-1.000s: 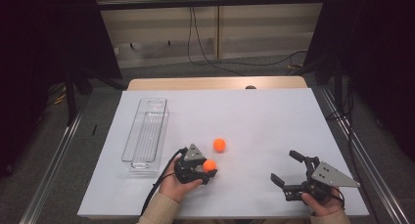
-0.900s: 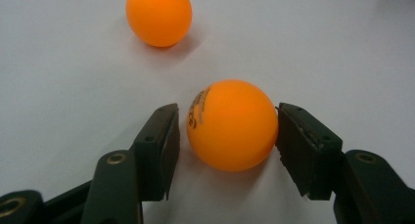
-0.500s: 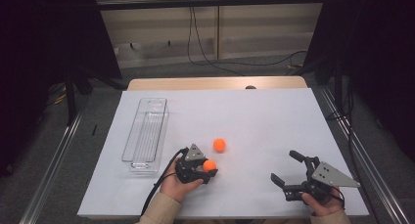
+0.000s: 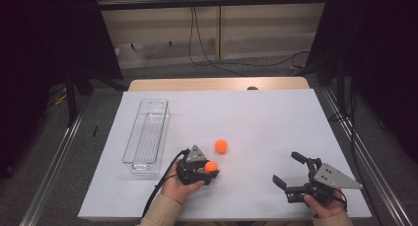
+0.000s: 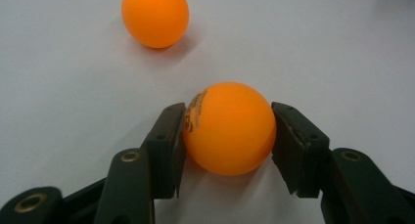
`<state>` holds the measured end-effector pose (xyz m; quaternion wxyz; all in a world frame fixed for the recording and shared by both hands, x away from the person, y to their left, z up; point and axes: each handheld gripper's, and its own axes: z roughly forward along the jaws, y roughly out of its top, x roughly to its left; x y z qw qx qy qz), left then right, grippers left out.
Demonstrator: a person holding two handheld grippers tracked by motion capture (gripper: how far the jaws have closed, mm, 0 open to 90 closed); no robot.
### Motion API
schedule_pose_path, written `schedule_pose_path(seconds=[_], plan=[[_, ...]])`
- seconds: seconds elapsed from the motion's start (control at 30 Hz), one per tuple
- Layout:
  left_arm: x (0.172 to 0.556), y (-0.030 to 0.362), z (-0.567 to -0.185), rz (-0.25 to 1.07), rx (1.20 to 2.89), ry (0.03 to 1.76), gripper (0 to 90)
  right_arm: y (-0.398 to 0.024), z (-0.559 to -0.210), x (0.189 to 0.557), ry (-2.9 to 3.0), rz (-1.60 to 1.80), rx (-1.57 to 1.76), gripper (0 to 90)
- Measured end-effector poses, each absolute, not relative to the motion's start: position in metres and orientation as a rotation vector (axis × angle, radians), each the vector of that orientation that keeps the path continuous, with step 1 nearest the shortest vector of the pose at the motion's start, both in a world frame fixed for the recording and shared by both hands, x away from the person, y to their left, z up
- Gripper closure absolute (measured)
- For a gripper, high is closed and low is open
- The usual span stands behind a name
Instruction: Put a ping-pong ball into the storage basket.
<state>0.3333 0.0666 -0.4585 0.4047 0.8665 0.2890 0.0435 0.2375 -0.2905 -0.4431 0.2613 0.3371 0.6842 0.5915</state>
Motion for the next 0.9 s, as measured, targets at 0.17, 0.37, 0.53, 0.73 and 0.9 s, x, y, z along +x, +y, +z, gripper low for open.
schedule_pose_path(seconds=[0.17, 0.37, 0.53, 0.73, 0.9], plan=[[0.3334, 0.0676, -0.4575, 0.108, 2.186, 0.734, 50.4, -0.2904, -0.4430, 0.2374, 1.853, 1.602, 0.912, 1.5], [0.3339, 0.0691, -0.4565, 0.107, 2.181, 0.741, 50.6, -0.2907, -0.4429, 0.2374, 1.852, 1.603, 0.912, 1.5], [0.3342, 0.0710, -0.4549, 0.103, 2.174, 0.748, 50.6, -0.2907, -0.4430, 0.2375, 1.853, 1.602, 0.912, 1.5], [0.3348, 0.0738, -0.4529, 0.093, 2.163, 0.767, 50.6, -0.2908, -0.4430, 0.2375, 1.852, 1.602, 0.913, 1.5], [0.3357, 0.0758, -0.4514, 0.090, 2.157, 0.769, 50.7, -0.2907, -0.4428, 0.2374, 1.852, 1.603, 0.912, 1.5]])
